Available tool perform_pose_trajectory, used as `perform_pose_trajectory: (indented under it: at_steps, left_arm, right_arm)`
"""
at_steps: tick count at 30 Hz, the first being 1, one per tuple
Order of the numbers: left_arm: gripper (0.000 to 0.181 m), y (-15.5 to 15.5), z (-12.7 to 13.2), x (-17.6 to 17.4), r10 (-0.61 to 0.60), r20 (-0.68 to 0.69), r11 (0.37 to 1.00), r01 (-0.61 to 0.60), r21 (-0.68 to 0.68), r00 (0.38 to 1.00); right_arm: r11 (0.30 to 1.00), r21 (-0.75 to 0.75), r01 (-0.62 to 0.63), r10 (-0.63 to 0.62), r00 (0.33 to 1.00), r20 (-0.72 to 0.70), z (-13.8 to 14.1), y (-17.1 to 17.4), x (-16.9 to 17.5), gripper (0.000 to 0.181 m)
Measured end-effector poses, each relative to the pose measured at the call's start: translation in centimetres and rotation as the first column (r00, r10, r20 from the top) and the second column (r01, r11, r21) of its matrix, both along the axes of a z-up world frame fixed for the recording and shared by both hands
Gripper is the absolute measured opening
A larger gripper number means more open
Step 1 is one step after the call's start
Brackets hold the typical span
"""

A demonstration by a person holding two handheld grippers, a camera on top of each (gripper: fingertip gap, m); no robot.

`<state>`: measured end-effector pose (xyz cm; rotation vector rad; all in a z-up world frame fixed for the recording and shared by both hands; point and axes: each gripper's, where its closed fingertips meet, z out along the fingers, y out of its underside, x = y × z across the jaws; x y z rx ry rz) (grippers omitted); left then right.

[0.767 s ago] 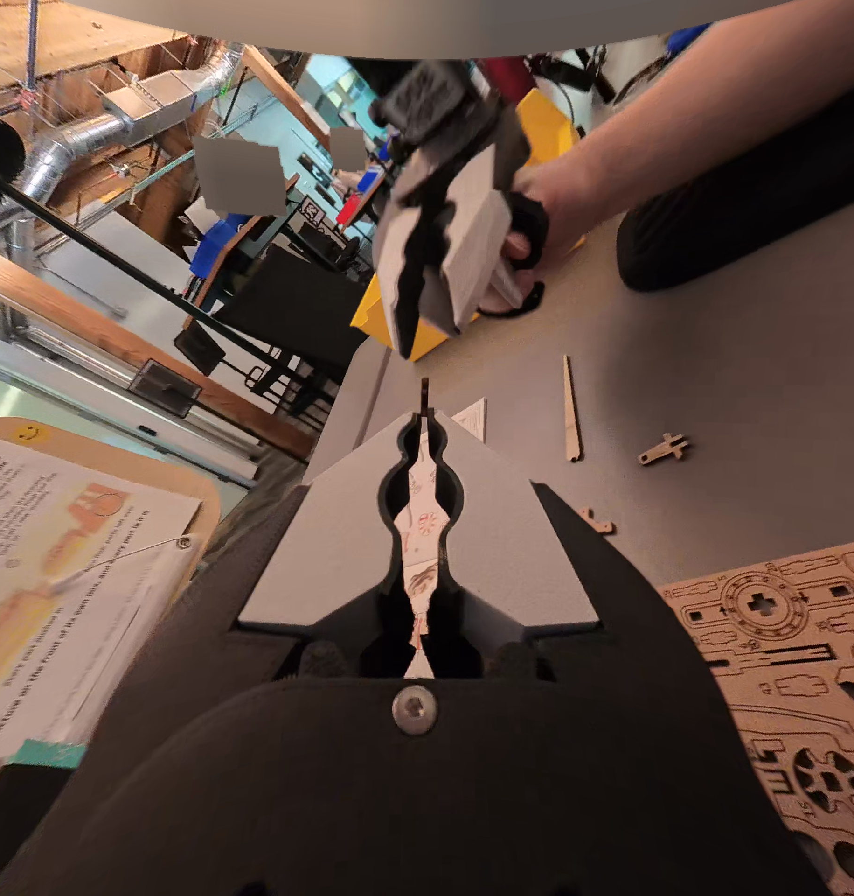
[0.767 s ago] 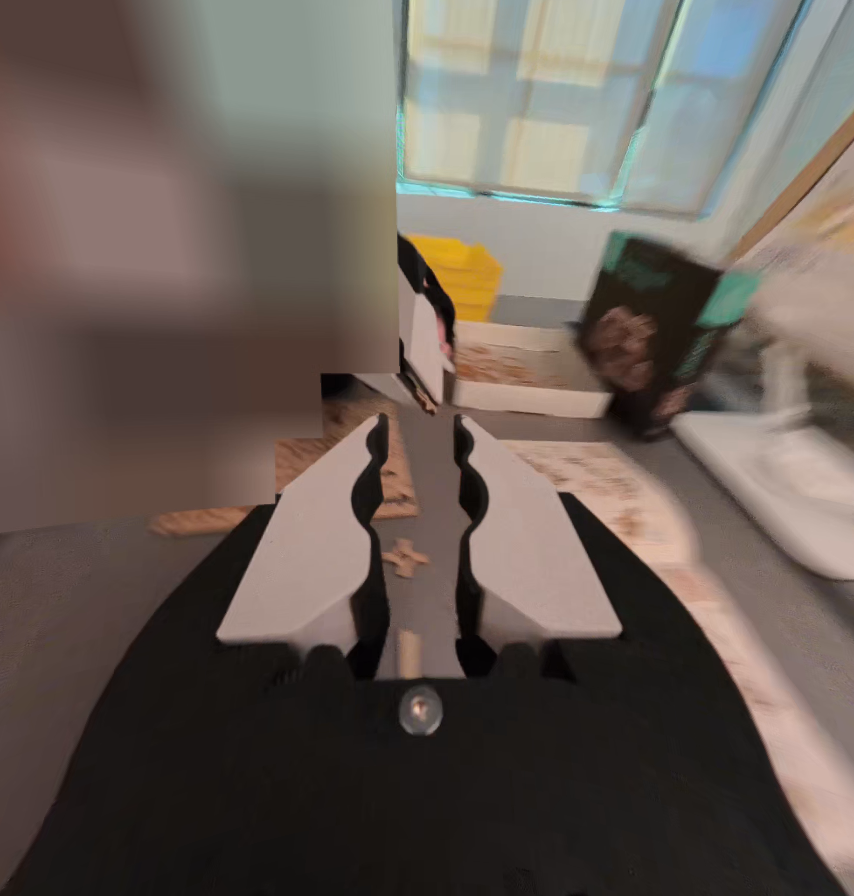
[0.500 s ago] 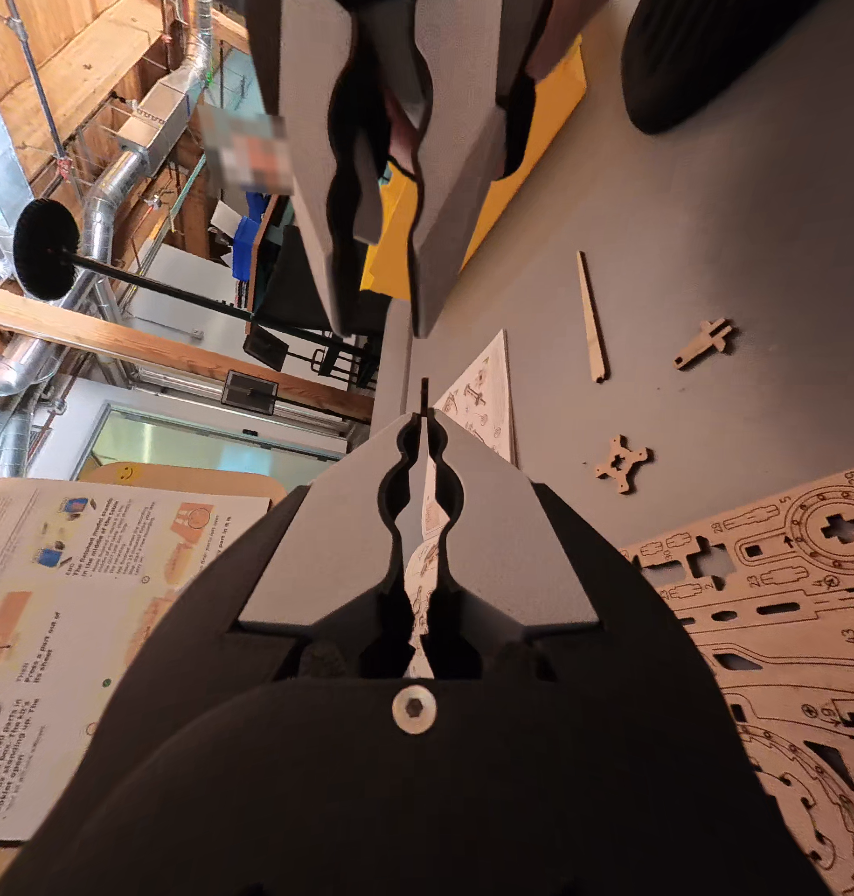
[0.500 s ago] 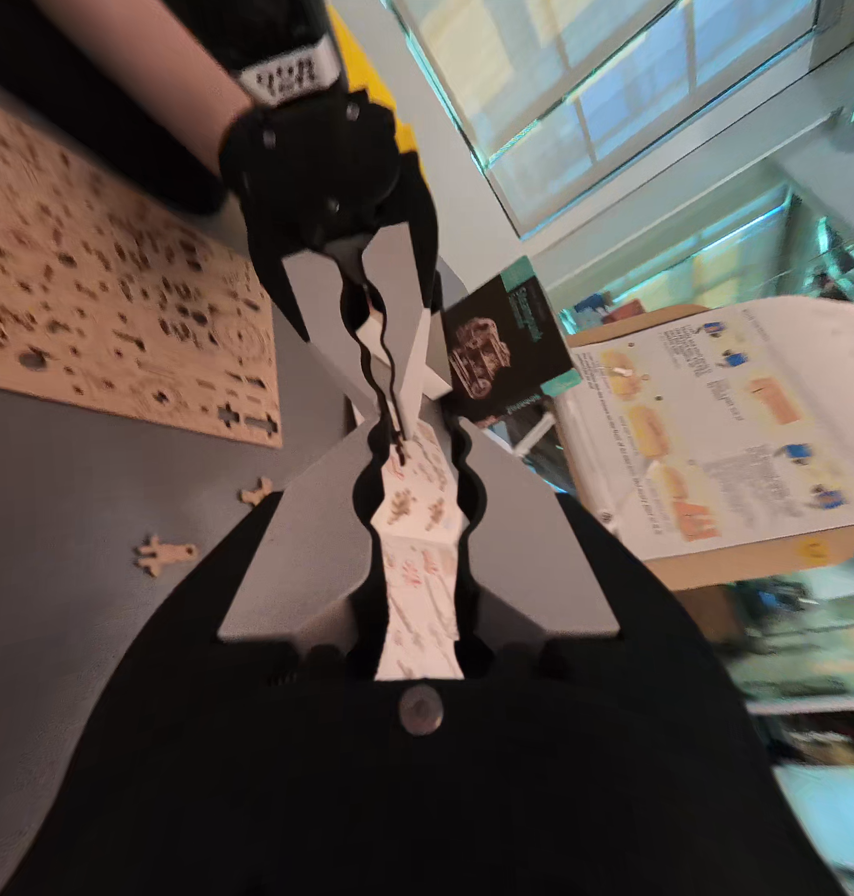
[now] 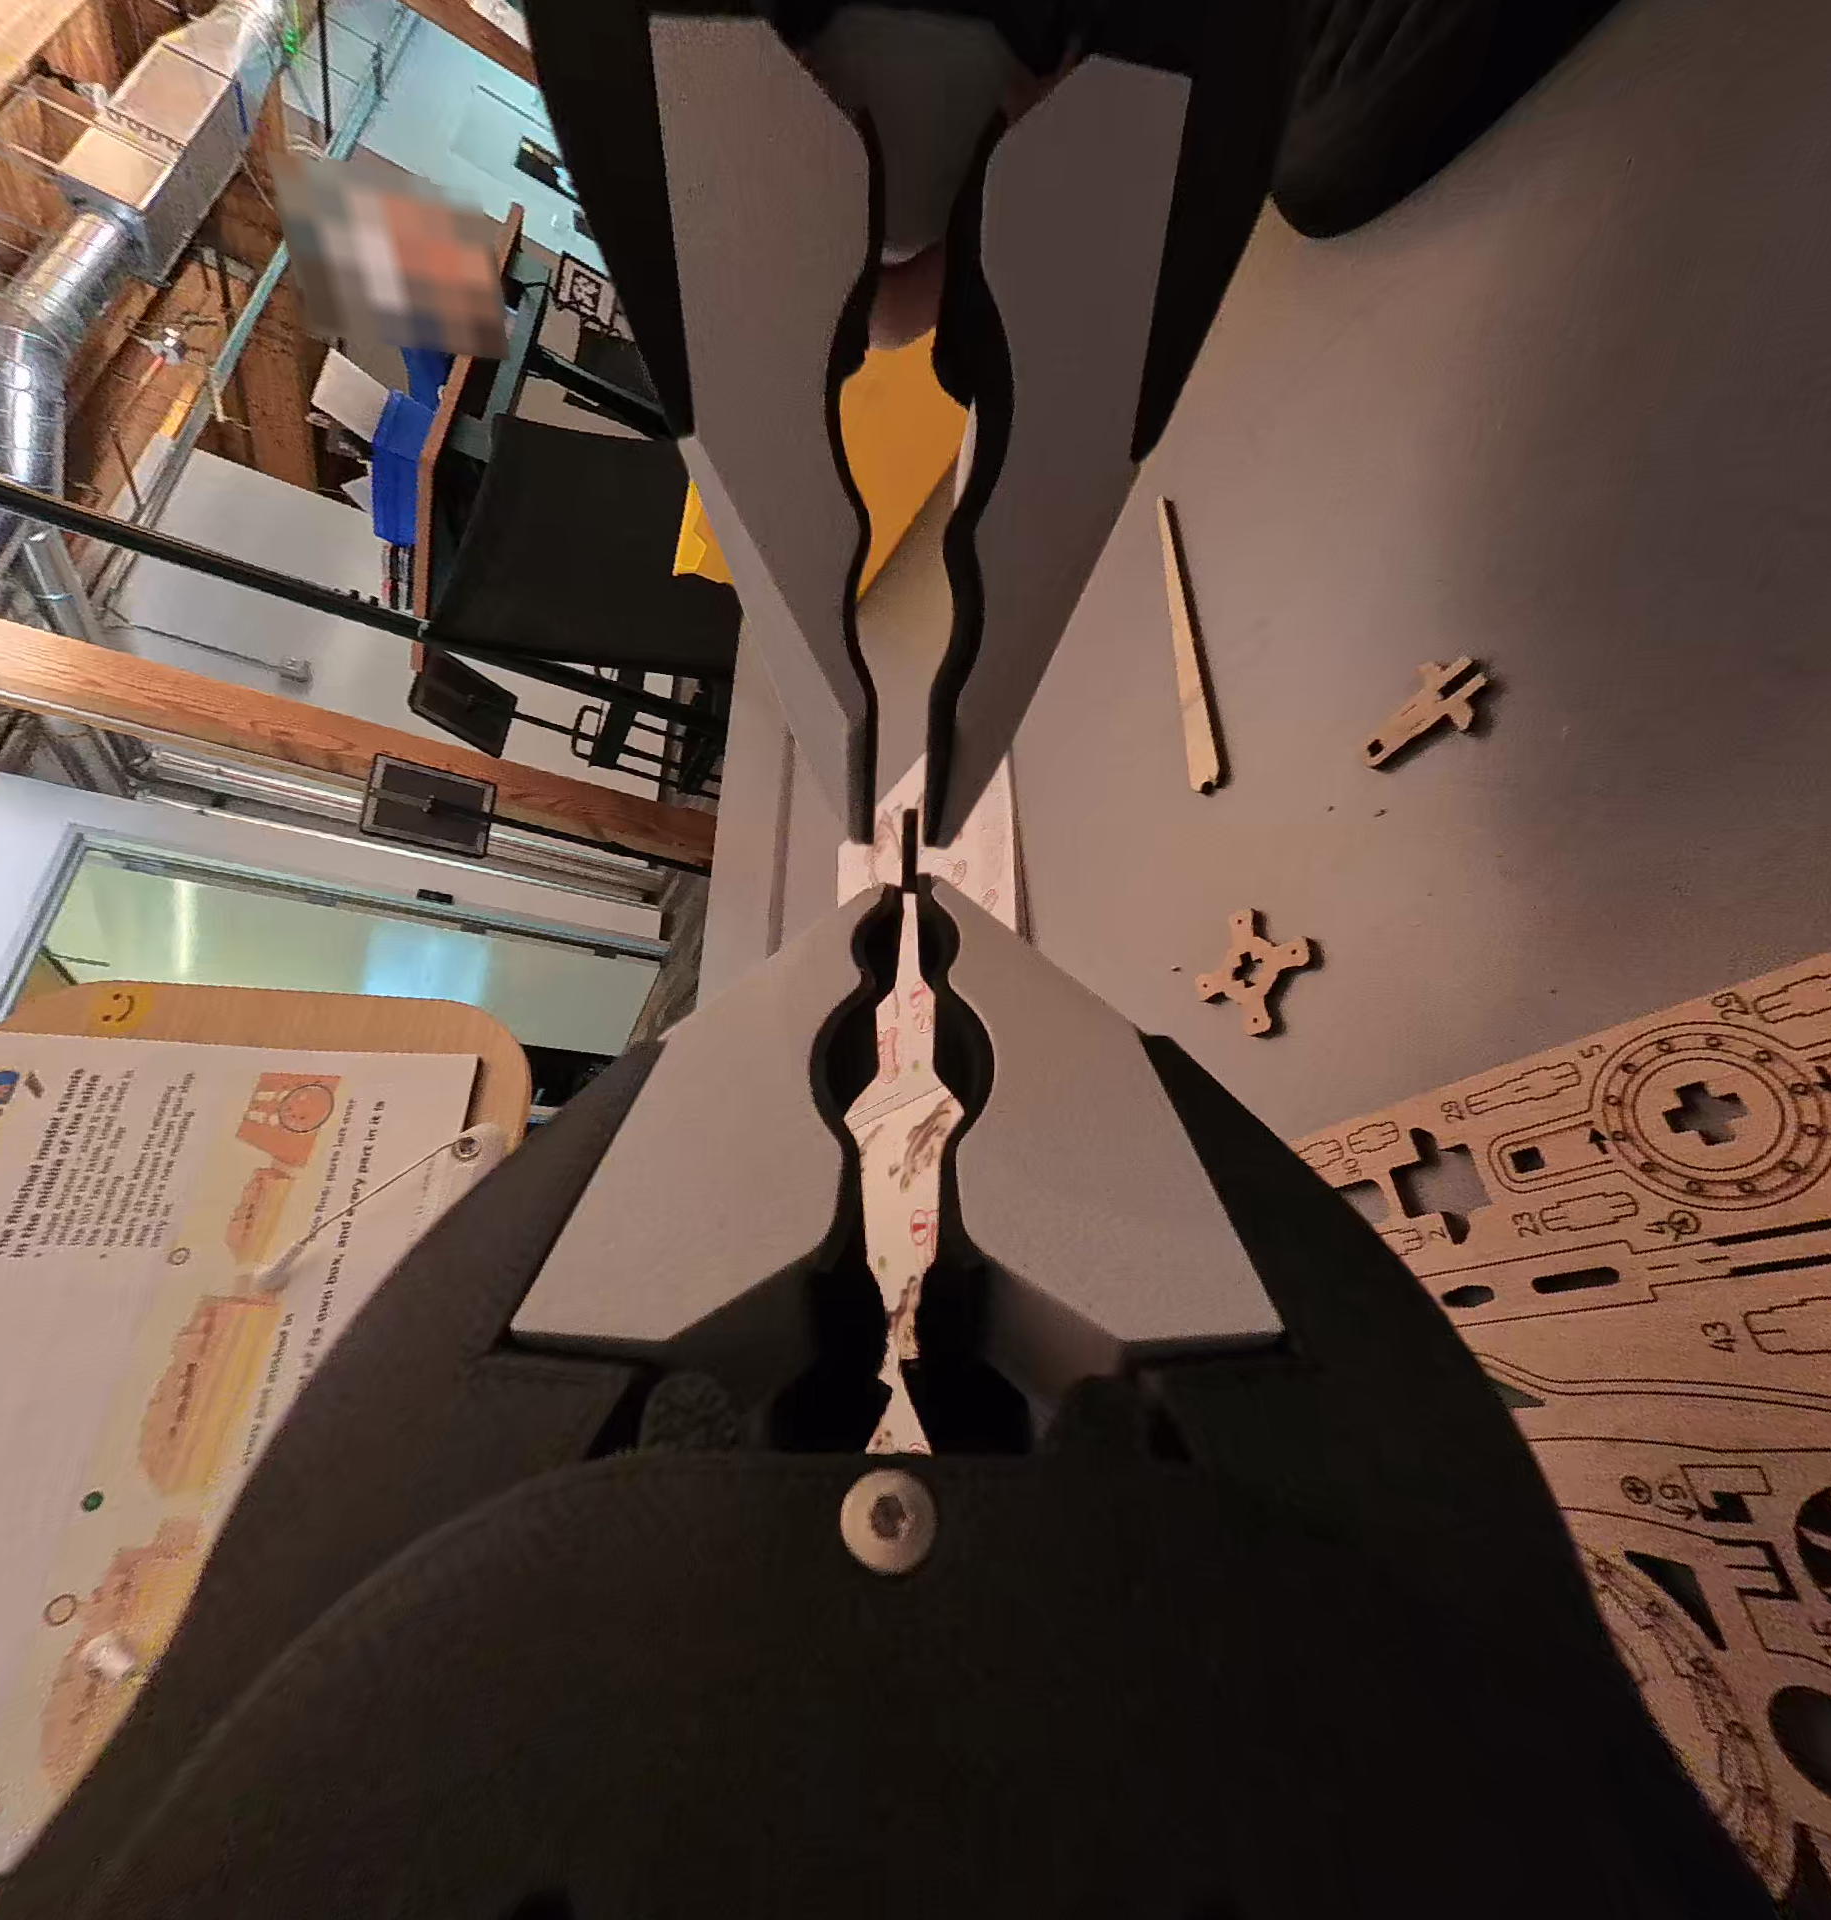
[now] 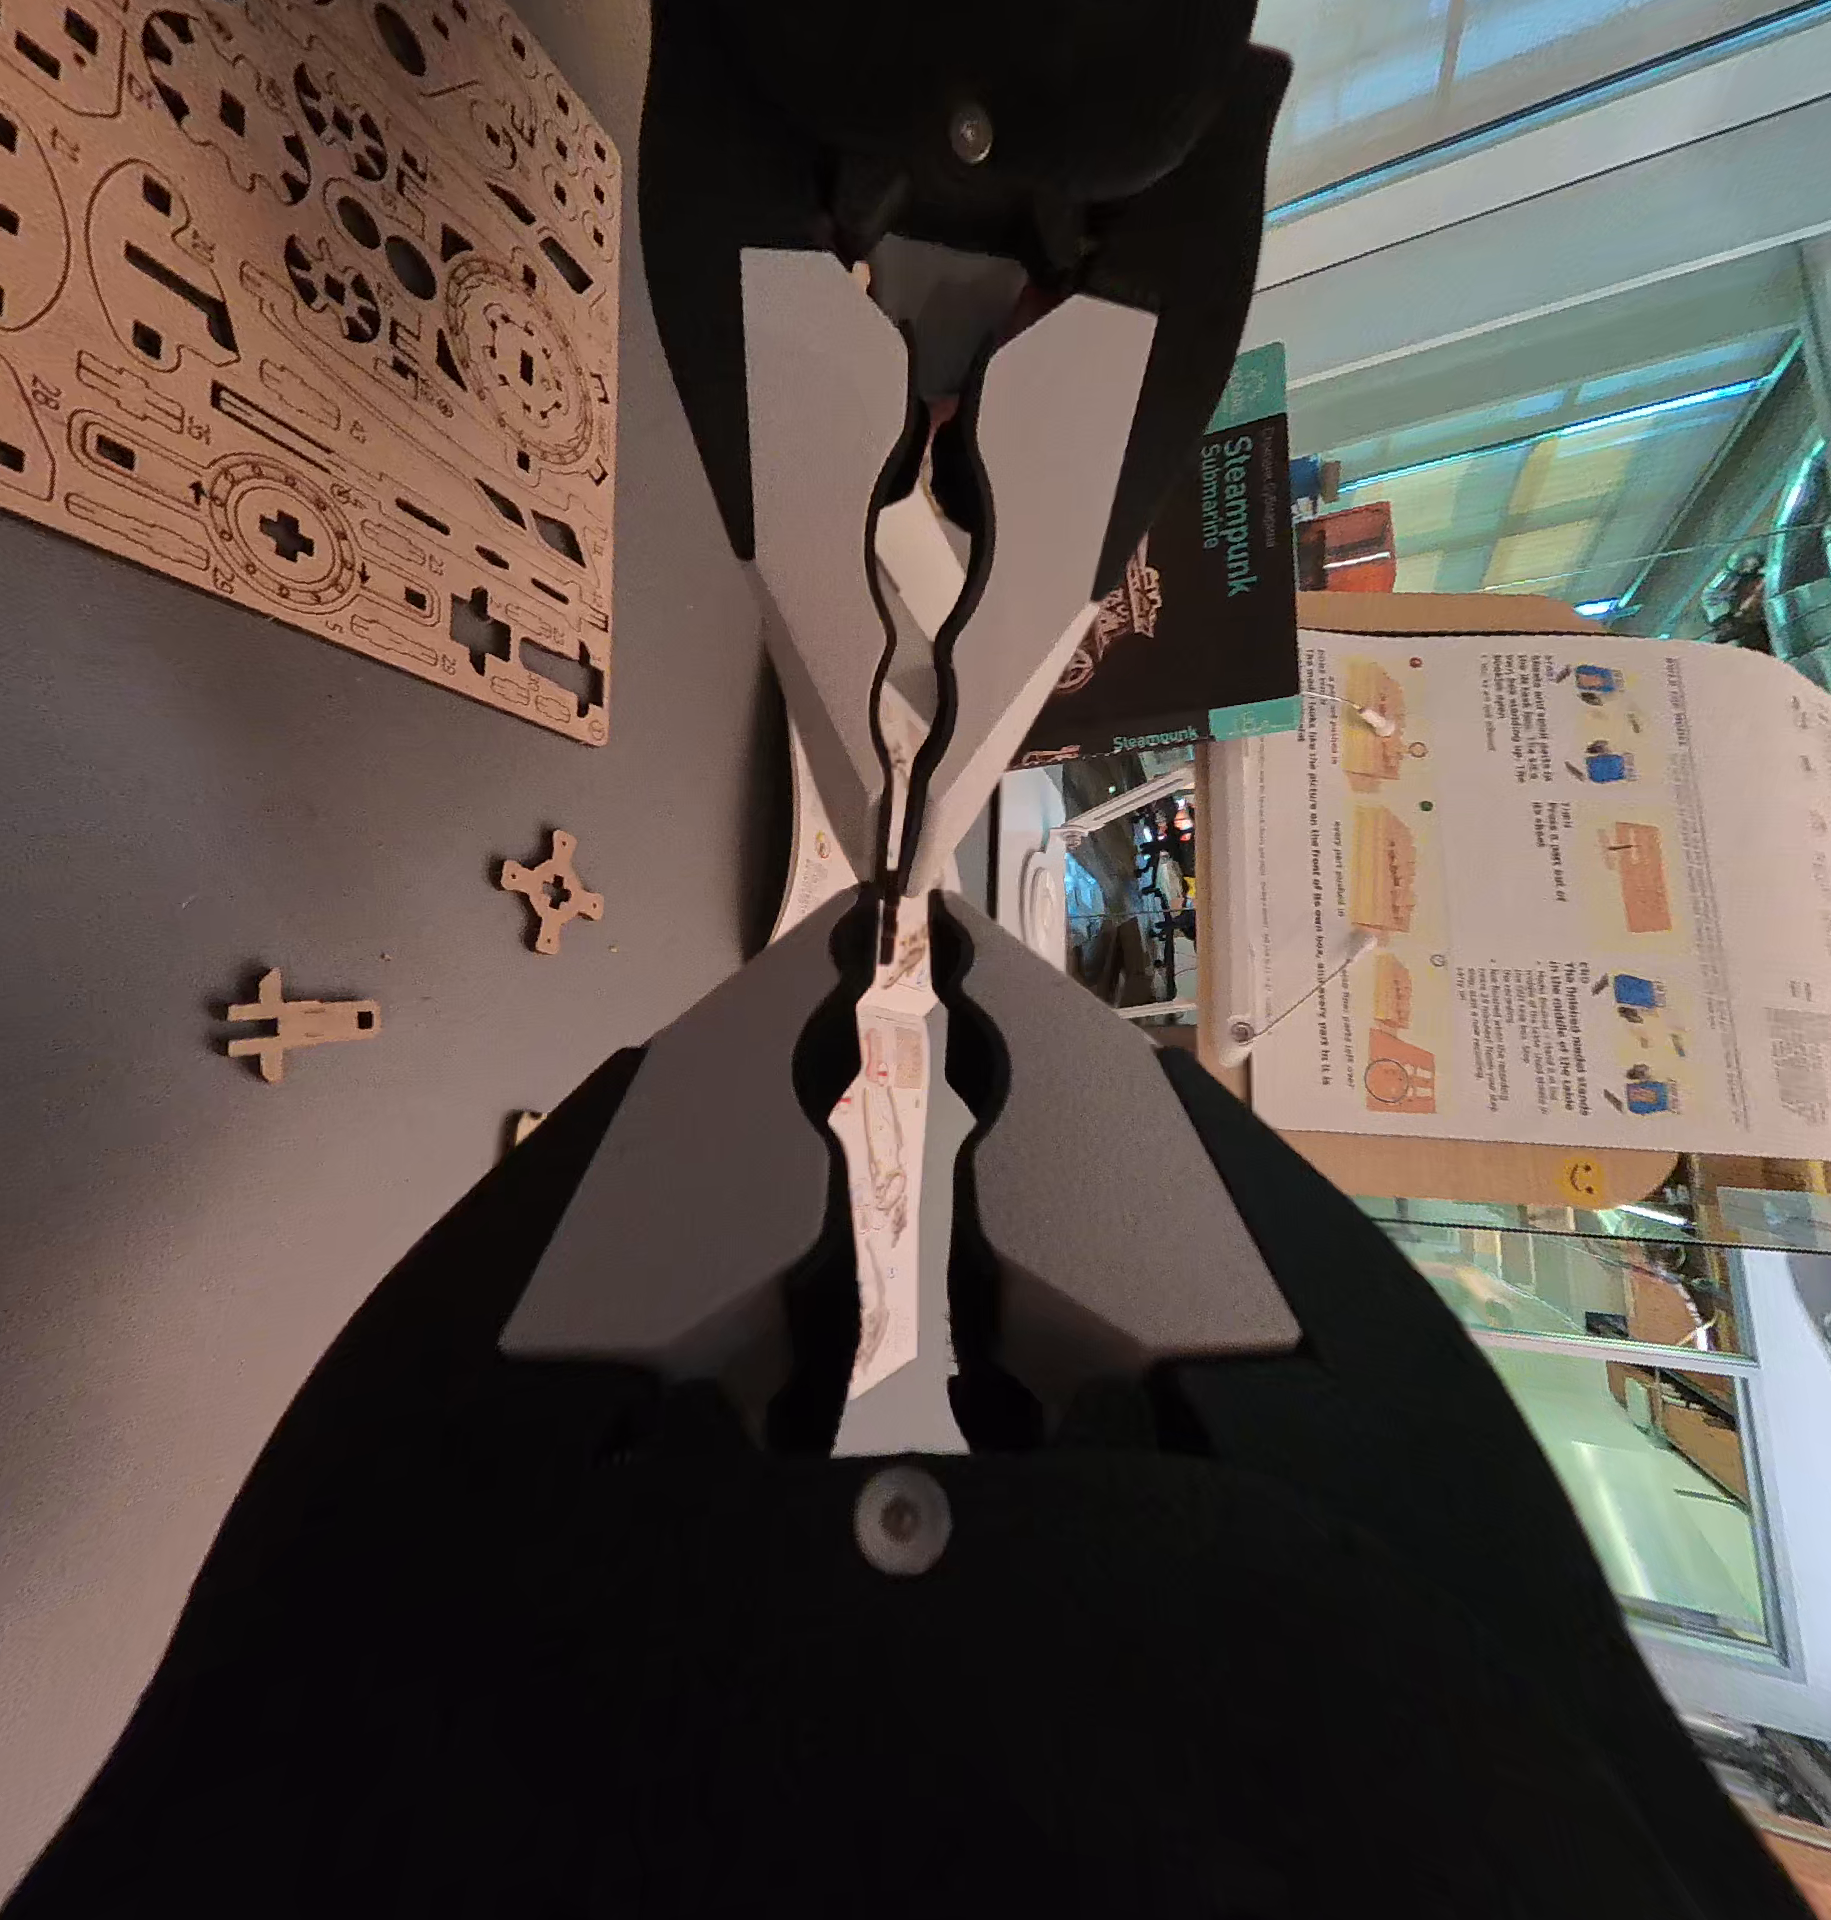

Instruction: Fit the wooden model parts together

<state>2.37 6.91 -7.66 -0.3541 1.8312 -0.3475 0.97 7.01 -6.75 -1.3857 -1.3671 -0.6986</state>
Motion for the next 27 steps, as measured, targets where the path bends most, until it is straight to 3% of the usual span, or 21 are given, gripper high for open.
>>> perform_pose_trajectory:
  at_steps: [1, 10, 14, 16, 17, 19, 21, 24, 27]
  left_arm:
    - [0.0, -0.1, -0.1, 0.0, -0.004, -0.007, 1.0, 0.003, -0.011, 1.0]
    - [0.0, -0.2, -0.4, 0.0, -0.01, -0.036, 0.998, 0.007, -0.067, 0.999]
    - [0.01, 0.5, -1.5, -0.1, -0.026, -0.166, 0.956, -0.024, -0.292, 0.986]
    - [0.017, 0.9, -3.3, -0.5, -0.073, -0.316, 0.9, -0.074, -0.429, 0.946]
    - [0.029, 1.2, -3.8, -0.6, -0.087, -0.366, 0.869, -0.109, -0.483, 0.926]
    - [0.026, 1.0, -4.5, -1.0, -0.151, -0.425, 0.816, -0.13, -0.563, 0.893]
    - [0.024, 0.4, -5.2, -1.5, -0.2, -0.465, 0.8, -0.13, -0.586, 0.862]
    - [0.022, 0.3, -7.2, -2.2, -0.183, -0.559, 0.84, -0.168, -0.517, 0.808]
    - [0.015, 0.0, -8.0, -1.9, -0.159, -0.584, 0.852, -0.188, -0.489, 0.796]
  right_arm:
    - [1.0, -0.013, 0.004, -0.004, 1.0, -0.007, -0.1, 0.0, 0.0, 0.007]
    - [0.995, -0.092, 0.041, -0.048, 0.996, -0.077, -0.7, 0.4, 0.2, 0.001]
    - [0.96, -0.274, 0.051, -0.138, 0.941, -0.308, -1.5, 0.9, 0.8, 0.0]
    - [0.886, -0.463, 0.04, -0.299, 0.812, -0.502, -2.3, 1.5, 1.5, 0.0]
    - [0.821, -0.57, -0.014, -0.39, 0.716, -0.579, -2.8, 1.5, 1.3, 0.0]
    - [0.713, -0.692, -0.109, -0.555, 0.515, -0.653, -3.4, 1.5, 1.2, 0.0]
    - [0.613, -0.768, -0.186, -0.679, 0.372, -0.633, -4.1, 1.2, 0.9, 0.0]
    - [0.51, -0.8, -0.316, -0.806, 0.149, -0.572, -4.7, 0.7, 0.3, 0.0]
    - [0.454, -0.816, -0.358, -0.868, 0.027, -0.495, -6.1, 0.1, 1.0, 0.0]
